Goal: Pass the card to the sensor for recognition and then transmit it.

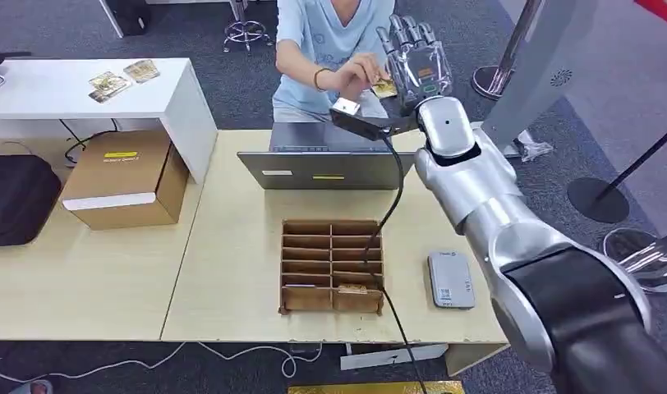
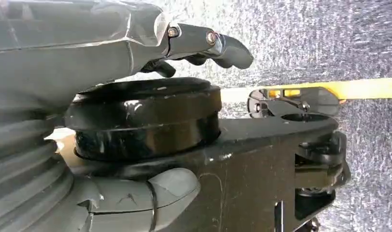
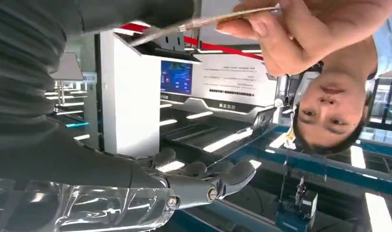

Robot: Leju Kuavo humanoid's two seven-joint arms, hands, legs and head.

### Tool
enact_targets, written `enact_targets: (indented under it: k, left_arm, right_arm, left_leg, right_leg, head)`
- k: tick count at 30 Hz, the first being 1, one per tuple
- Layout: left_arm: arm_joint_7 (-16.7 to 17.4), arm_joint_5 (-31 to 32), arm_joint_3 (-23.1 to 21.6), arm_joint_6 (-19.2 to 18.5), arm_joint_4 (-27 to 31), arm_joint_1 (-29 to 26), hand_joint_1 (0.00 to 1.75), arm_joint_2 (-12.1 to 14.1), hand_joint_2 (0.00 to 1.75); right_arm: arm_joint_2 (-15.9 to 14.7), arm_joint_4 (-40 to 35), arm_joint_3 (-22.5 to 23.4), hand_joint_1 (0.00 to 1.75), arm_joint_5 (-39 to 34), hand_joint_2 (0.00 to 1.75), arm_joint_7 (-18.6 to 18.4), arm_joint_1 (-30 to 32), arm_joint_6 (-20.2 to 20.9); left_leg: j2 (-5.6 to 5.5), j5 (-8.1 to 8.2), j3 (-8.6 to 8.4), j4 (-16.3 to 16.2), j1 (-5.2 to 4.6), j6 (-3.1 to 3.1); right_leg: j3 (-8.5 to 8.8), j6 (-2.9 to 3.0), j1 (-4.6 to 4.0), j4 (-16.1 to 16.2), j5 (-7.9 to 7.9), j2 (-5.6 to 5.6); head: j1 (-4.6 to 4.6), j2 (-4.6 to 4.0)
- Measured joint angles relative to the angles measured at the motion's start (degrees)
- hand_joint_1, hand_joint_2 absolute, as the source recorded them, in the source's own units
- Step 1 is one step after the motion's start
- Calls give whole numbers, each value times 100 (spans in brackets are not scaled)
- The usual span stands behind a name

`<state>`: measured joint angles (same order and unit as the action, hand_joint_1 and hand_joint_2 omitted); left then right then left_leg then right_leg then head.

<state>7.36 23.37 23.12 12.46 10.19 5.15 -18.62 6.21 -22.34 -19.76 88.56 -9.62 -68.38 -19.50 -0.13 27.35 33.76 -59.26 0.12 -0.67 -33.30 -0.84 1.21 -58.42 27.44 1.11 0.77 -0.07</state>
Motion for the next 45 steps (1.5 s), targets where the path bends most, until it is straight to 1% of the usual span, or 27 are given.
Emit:
enact_targets:
  k: [1, 2, 3, 6, 11, 13, 28, 32, 35, 39, 40, 43, 45]
  left_arm:
    - [-50, 15, -28, -17, 0, 0, 0, 0, 175]
    - [-74, 42, -70, -44, 0, 0, 0, -2, 175]
    - [-81, 88, -116, -68, 0, 0, 0, -2, 175]
    - [-100, 203, -255, -142, 0, 0, 0, -4, 175]
    - [-162, 359, -402, -278, 0, -67, 0, 7, 175]
    - [-236, 382, -437, -295, 0, -110, 0, 15, 175]
    - [-253, 409, -537, -313, 0, -128, 0, 28, 175]
    - [-258, 620, -636, -557, 0, -126, 0, 81, 175]
    - [-234, 893, -804, -856, 0, -101, 0, 157, 175]
    - [-179, 1211, -1054, -1110, 0, -34, 0, 232, 175]
    - [-131, 1339, -1149, -1199, 0, 0, 0, 243, 175]
    - [-72, 1613, -1410, -1364, 2, 73, 0, 271, 175]
    - [-106, 1724, -1564, -1462, 2, 96, 0, 295, 175]
  right_arm:
    - [0, 0, 7, 124, -20, 175, 2, -3, -30]
    - [0, 4, 13, 154, -31, 175, 11, -5, -68]
    - [0, 13, 22, 175, -66, 175, 28, -7, -109]
    - [0, 20, 103, 175, -175, 175, 98, -7, -271]
    - [0, 20, 181, 175, -212, 175, 140, -7, -424]
    - [-2, 20, 206, 175, -218, 175, 142, -8, -472]
    - [0, 20, 284, 175, -223, 175, 157, -7, -476]
    - [0, 20, 289, 175, -223, 175, 188, -8, -511]
    - [0, 20, 302, 175, -247, 175, 223, -8, -548]
    - [0, 22, 365, 175, -385, 175, 319, -13, -662]
    - [0, 20, 407, 175, -462, 175, 374, -15, -719]
    - [0, -26, 566, 175, -807, 175, 657, -27, -1060]
    - [-9, -133, 714, 175, -1168, 175, 1004, -18, -1396]
  left_leg:
    - [0, 0, 0, 0, 0, 0]
    - [0, 0, 0, 0, 0, 0]
    - [0, 0, 0, 0, 0, 0]
    - [-5, 0, -1, 0, -1, 0]
    - [-1, 1, -3, 0, -1, 1]
    - [-4, 0, -3, 0, -1, 1]
    - [-8, 0, -3, 0, -2, 1]
    - [-8, 1, -3, 0, -1, 1]
    - [-12, 0, -3, 0, -1, 1]
    - [-15, 0, -2, 0, -1, 1]
    - [-15, -1, -2, 0, -1, 1]
    - [-18, -1, -2, 0, -2, 0]
    - [-15, -1, -3, -1, -2, 0]
  right_leg:
    - [0, 0, 0, 0, 0, 0]
    - [0, 0, 0, 0, 0, 0]
    - [-1, 0, 1, 0, 0, 0]
    - [-1, 0, 5, 0, 0, 1]
    - [-1, 0, 7, 0, 0, -2]
    - [-2, -1, 8, 0, 0, 0]
    - [-1, -1, 9, 0, 0, 2]
    - [-1, -1, 9, 0, 1, 2]
    - [-1, -1, 9, 0, 1, 4]
    - [0, -1, 9, -1, 0, 6]
    - [0, -1, 9, -1, 0, 7]
    - [0, -1, 9, 0, 0, 8]
    - [-1, -1, 9, 0, 0, 8]
  head:
    - [0, 0]
    - [-2, 0]
    - [0, 0]
    - [-2, 0]
    - [-2, 0]
    - [0, 0]
    - [-2, 0]
    - [-2, 0]
    - [0, 0]
    - [0, 0]
    - [-4, 0]
    - [0, 0]
    - [-2, 0]
